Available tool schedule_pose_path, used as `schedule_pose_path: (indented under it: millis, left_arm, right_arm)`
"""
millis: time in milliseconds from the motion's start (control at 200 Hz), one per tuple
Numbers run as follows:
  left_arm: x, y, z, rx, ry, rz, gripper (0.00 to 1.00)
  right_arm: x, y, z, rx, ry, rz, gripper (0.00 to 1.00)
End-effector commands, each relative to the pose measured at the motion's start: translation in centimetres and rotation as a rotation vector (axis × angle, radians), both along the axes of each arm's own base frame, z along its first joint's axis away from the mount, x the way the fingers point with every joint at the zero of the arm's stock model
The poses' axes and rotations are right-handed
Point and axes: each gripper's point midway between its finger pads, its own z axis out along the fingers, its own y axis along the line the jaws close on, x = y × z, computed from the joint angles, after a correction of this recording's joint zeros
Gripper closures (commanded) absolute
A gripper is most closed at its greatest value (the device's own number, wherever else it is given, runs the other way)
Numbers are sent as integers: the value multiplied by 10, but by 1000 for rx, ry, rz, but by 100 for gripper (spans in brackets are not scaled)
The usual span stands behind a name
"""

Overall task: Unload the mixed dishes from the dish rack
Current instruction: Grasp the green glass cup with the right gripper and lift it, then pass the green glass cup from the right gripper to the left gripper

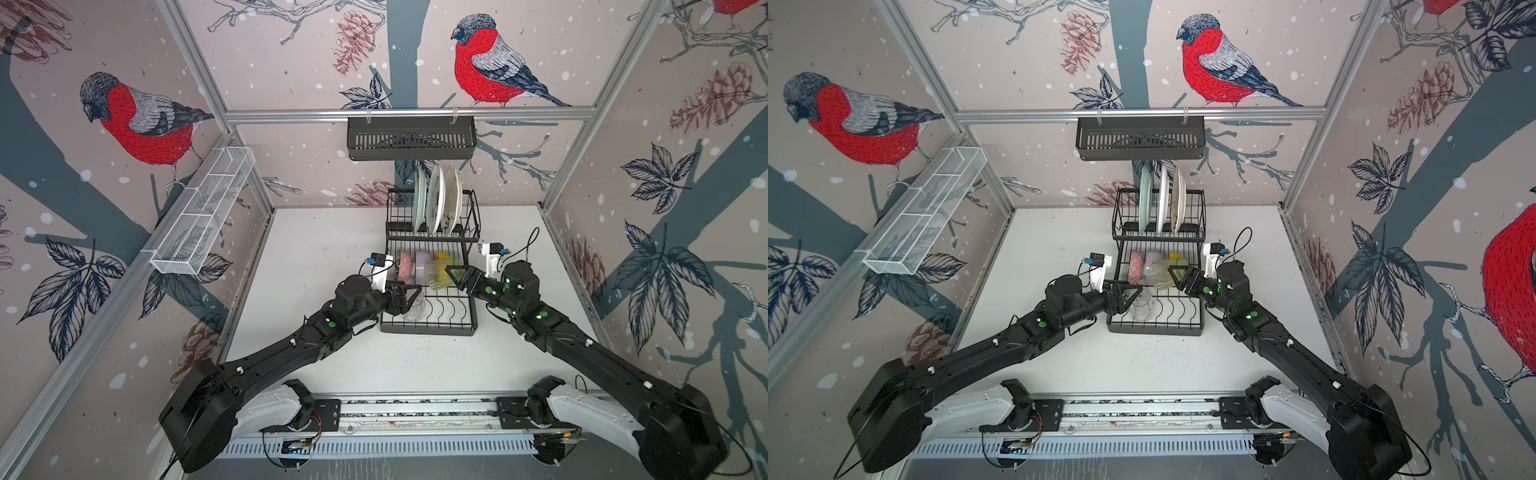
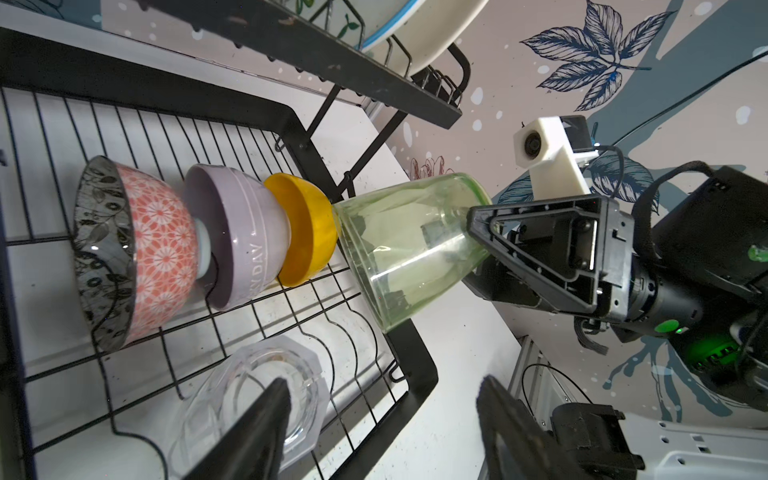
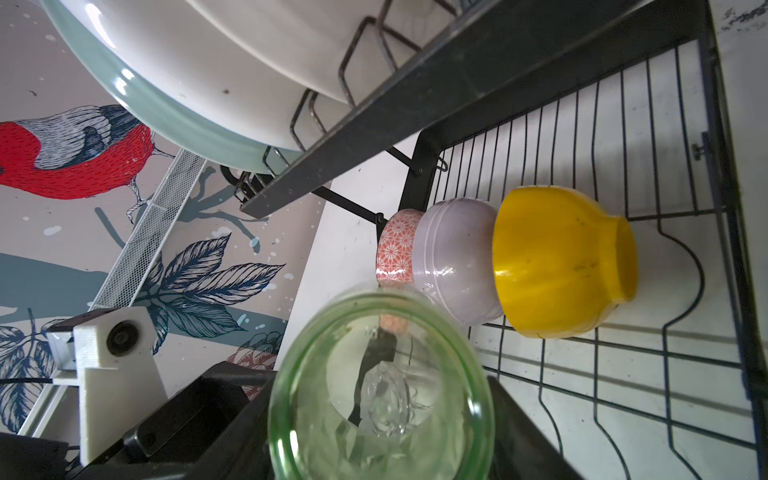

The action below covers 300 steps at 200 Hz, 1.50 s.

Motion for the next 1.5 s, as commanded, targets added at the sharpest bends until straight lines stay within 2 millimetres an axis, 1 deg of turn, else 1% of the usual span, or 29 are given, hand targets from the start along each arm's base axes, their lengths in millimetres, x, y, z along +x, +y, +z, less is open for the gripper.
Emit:
schedule_pose_path:
  millis: [0, 310, 560, 730, 800, 1076, 1141, 1291, 1496]
  left_arm:
    - [-1, -14, 24, -80, -69, -57, 32]
    - [9, -31, 26, -113, -90, -79, 33]
    - [9, -40, 25, -140, -103, -115, 42]
    - [11, -41, 24, -156, -105, -106, 44]
    - [12, -42, 24, -159, -101, -106, 49]
    - [13, -48, 24, -171, -98, -124, 57]
    - [13, -48, 26, -175, -102, -125, 60]
    - [11, -48, 29, -188, -115, -134, 63]
    - [7, -46, 35, -212, -139, -146, 69]
  right_arm:
    - [-1, 8, 22, 82, -38, 39, 44]
    - [-5, 14, 20, 128, -11, 77, 43]
    - [-6, 16, 23, 158, -8, 93, 43]
    - [-7, 20, 21, 179, 13, 115, 43]
    - [-7, 20, 18, 182, 25, 114, 43]
    - [-9, 20, 16, 215, 37, 115, 43]
    - [-10, 21, 13, 226, 54, 123, 43]
    - [-11, 24, 10, 244, 72, 141, 43]
    - [-14, 27, 10, 265, 83, 161, 43]
